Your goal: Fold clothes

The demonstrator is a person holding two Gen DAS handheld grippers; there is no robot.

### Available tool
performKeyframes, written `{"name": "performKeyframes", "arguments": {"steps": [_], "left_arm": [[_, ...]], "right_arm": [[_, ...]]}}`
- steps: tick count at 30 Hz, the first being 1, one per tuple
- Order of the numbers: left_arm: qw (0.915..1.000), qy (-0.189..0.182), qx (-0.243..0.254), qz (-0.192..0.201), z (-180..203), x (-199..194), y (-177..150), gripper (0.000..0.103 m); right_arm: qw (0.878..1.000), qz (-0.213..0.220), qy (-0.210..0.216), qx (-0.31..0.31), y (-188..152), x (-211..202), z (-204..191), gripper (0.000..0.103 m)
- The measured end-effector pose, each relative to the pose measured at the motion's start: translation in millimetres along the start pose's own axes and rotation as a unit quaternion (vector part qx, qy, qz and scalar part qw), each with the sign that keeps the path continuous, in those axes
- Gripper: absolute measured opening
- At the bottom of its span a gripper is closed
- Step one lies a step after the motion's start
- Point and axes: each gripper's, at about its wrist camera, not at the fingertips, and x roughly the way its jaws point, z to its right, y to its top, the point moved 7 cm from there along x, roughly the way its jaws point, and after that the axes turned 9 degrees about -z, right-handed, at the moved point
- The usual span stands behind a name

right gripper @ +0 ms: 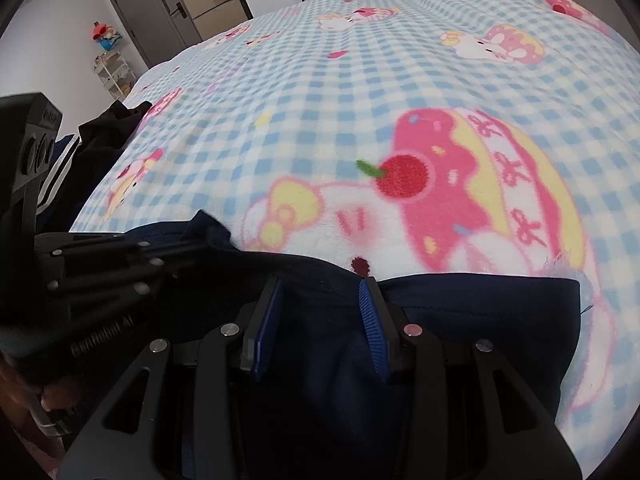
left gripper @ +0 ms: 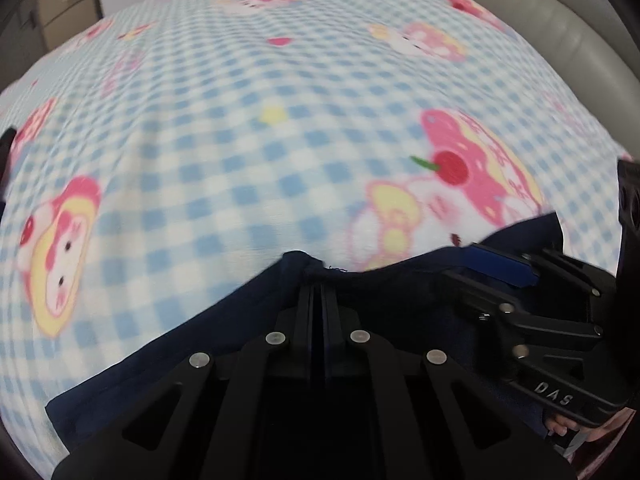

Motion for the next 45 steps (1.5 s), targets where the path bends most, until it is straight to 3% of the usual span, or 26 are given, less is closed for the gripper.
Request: {"name": "performKeyframes", "arguments": {"steps": [4,9,12,15,17,20,25,27,29,32,38,42,43,45], "left_arm": [[0.9996,-0.012,-0.015,0.019,-6,-9,0,0.005],[0.9955,-0.055,-0.051,0.058,-16,-27,0,0.008],[0.9943,-0.082,-0.039,0.057,-11,-32,-3,0.008],[0.994,-0.095,-0.017,0.052,2,-31,-5,0.009],[0.9943,-0.096,-0.011,0.045,9,-25,0,0.017],[0.9967,-0.079,-0.006,0.019,15,-7,7,0.036],[0.9986,-0.052,0.004,-0.005,21,11,7,0.035],[0.9984,-0.055,0.005,-0.003,23,11,7,0.028],[0.9982,-0.06,0.0,-0.001,22,10,7,0.009],[0.998,-0.06,-0.014,0.012,17,3,9,0.007],[0.9927,-0.106,-0.039,0.043,1,-26,18,0.007],[0.9922,-0.116,-0.03,0.035,0,-21,25,0.007],[0.9923,-0.119,-0.025,0.025,1,-15,26,0.012],[0.9958,-0.082,-0.04,0.007,-7,0,25,0.013]], "right_arm": [[1.0,0.007,-0.003,0.011,1,-7,6,0.04],[0.999,0.009,-0.008,0.031,1,-21,19,0.04],[0.999,0.02,-0.015,0.041,1,-46,30,0.04],[0.996,0.043,-0.065,0.043,-2,-75,50,0.054],[0.994,0.044,-0.087,0.05,-6,-82,65,0.057],[0.995,0.017,-0.062,0.072,-11,-69,84,0.057],[0.994,-0.011,-0.002,0.111,-17,-46,99,0.06],[0.994,-0.008,0.002,0.105,-16,-44,96,0.06],[0.996,-0.001,0.01,0.093,-15,-46,88,0.051],[0.997,0.01,0.018,0.072,-12,-51,78,0.008],[0.996,0.057,-0.006,0.065,-9,-86,74,0.006],[0.995,0.073,-0.008,0.068,-8,-98,75,0.007],[0.995,0.067,-0.011,0.071,-9,-93,77,0.007],[0.995,0.048,-0.015,0.084,-14,-80,86,0.008]]}}
